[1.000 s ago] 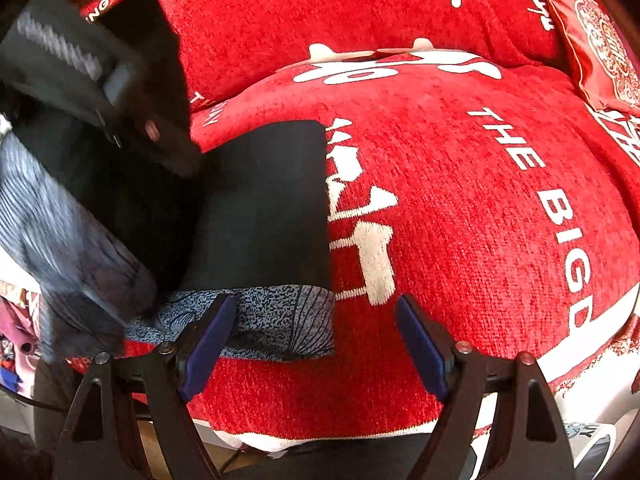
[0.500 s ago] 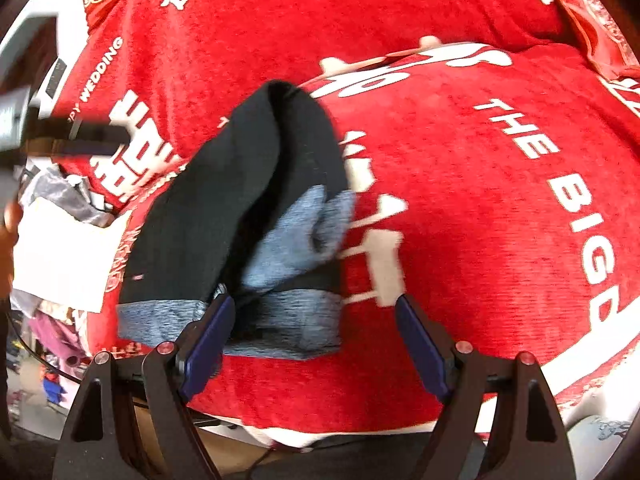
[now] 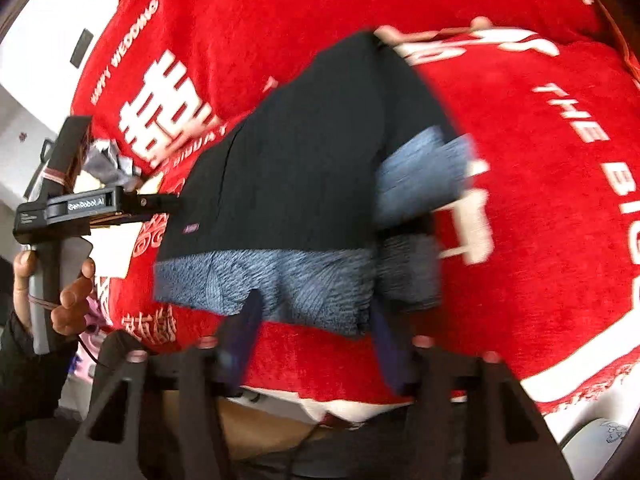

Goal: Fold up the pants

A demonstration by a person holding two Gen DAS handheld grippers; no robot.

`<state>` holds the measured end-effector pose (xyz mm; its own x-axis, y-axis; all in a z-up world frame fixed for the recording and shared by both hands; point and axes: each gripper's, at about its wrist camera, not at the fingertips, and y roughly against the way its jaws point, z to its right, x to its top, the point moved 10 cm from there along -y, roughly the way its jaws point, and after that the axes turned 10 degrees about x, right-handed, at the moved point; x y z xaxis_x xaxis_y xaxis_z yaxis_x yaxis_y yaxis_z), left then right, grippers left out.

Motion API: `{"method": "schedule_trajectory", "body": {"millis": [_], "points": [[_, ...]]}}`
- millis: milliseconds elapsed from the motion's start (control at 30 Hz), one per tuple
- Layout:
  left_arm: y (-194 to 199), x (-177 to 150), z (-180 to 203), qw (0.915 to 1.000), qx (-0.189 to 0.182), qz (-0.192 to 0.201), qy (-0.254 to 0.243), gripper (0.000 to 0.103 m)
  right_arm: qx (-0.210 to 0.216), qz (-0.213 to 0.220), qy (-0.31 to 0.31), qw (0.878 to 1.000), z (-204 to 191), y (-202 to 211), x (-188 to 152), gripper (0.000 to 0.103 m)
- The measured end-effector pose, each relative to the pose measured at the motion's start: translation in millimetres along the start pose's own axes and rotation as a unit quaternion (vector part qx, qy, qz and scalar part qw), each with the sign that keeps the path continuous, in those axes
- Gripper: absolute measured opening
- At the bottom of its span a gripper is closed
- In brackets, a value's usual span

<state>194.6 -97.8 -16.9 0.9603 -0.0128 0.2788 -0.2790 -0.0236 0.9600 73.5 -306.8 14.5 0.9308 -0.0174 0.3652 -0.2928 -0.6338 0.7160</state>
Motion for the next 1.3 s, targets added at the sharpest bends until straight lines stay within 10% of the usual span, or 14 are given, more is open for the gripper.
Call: {"method": "schedule_trajectory", "body": {"millis": [67, 333, 600, 733, 833, 1033, 1100, 1133, 1300], "points": [[-2, -4, 0, 1.0, 0.001, -0.002, -0.006, 0.099, -0.002, -0.023, -0.009, 1.0, -1, -14, -1, 0.006], [6, 3, -14, 0.9997, -0.005, 0.016, 0.016, 0.1, 0.009, 0.077, 0.025, 0.997, -35, 59, 66, 0.006], [-18, -11, -9, 0.9999, 0.016, -0.004, 0.005, 0.1, -0.042, -0.003, -0.042, 0.998, 25, 13, 45, 0.006], [-20, -12, -9, 0.9998, 0.013, -0.007, 0.009, 0.1, -0.051, 0.036, -0.03, 0.998, 22, 42, 49, 0.031], [-19, -11, -7, 0.9998, 0.02, -0.002, 0.007, 0.1, -0.092, 0.09, -0.013, 0.992, 30, 70, 65, 0.101], [-20, -13, -9, 0.9997, 0.011, -0.009, 0.02, 0.1, -0.045, 0.067, -0.077, 0.994, 57, 36, 85, 0.103], [-19, -13, -11, 0.9997, 0.011, -0.01, 0.019, 0.1, -0.046, 0.05, -0.07, 0.995, 55, 17, 85, 0.075], [-17, -13, -12, 0.9997, 0.014, -0.009, 0.017, 0.1, -0.045, 0.032, -0.067, 0.996, 49, 9, 83, 0.031], [-6, -3, -26, 0.9994, 0.01, 0.013, 0.03, 0.1, -0.048, 0.047, -0.024, 0.997, 3, 29, 72, 0.021]]}}
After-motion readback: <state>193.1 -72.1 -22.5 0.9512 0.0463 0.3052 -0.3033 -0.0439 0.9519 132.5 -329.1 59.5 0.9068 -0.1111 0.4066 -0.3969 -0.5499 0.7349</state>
